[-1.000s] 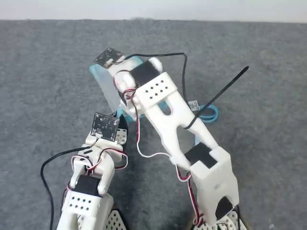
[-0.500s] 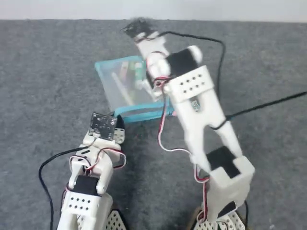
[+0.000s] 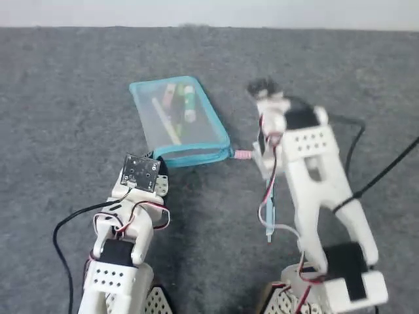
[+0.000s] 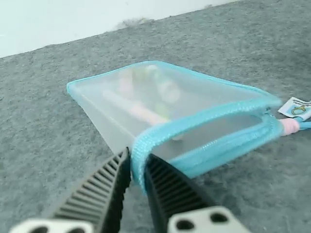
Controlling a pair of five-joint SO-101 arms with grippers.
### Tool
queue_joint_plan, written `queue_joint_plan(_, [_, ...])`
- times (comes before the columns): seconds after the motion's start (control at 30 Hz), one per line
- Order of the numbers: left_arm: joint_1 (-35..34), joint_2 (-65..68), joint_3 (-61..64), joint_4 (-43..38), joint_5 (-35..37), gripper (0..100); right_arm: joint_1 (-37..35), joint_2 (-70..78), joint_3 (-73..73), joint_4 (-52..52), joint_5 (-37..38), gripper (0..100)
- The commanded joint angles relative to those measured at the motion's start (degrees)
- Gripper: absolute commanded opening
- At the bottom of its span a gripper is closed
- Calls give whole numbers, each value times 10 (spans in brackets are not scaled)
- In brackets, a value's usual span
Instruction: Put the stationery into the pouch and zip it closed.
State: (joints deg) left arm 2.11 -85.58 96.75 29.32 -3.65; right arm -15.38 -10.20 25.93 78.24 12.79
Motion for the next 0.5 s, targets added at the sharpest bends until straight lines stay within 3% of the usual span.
queue_joint_plan(0.0, [-1, -11, -12, -9, -5, 12, 0, -48, 141, -91, 4, 209])
queue_joint_plan(0.47, [-1, -11, -11, -8, -5, 12, 0, -48, 295, -246, -33, 209])
